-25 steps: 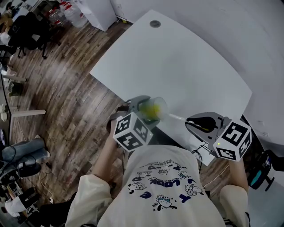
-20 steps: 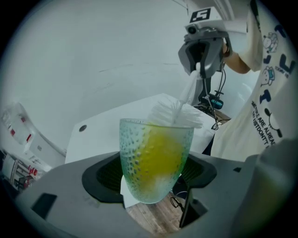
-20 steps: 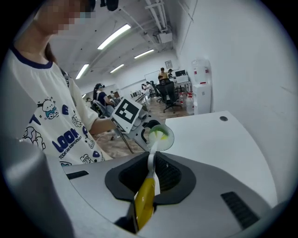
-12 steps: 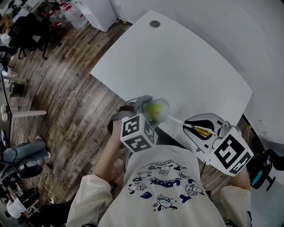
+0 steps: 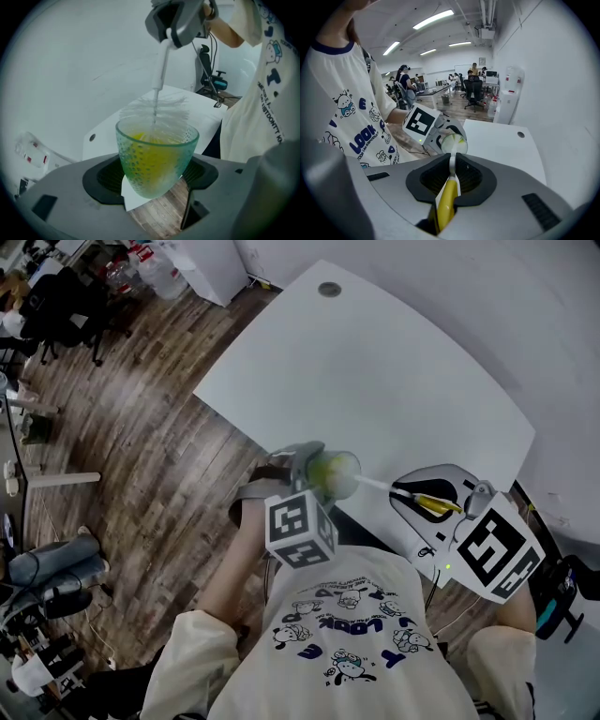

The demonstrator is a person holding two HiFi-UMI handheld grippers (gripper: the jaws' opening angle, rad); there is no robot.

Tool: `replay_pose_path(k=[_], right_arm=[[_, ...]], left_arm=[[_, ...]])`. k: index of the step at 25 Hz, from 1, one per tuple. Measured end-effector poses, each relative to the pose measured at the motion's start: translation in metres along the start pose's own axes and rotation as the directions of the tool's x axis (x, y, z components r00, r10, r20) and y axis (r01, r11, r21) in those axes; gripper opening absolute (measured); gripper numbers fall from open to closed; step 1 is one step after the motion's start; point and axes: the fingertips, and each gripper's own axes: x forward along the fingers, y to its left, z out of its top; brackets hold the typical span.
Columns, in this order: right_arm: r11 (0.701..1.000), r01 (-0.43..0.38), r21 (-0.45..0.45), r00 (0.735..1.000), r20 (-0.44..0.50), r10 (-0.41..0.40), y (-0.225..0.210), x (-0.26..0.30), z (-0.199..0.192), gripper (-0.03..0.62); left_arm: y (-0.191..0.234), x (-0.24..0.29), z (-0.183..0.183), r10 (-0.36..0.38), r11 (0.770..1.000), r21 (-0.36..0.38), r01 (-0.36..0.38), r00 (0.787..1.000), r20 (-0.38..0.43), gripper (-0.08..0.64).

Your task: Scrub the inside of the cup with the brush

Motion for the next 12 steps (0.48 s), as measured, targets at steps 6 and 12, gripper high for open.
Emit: replay_pose_path(k=[6, 12], right_arm=[[0.994, -0.042, 0.097, 0.998, 0.057, 0.037, -0.009, -0.004, -0.006, 0.044], [0.977, -0.095, 0.191, 0.990, 0.123, 0.072, -0.017, -0.002, -0.016, 0.044]], left_arm=[[-0.002, -0.008, 0.001, 0.001, 1.000, 0.006, -0.001, 0.999, 0.037, 0.371], [0.003, -0.013, 0.001, 0.001, 1.000, -0.013, 0.000, 0.997, 0.078, 0.373]])
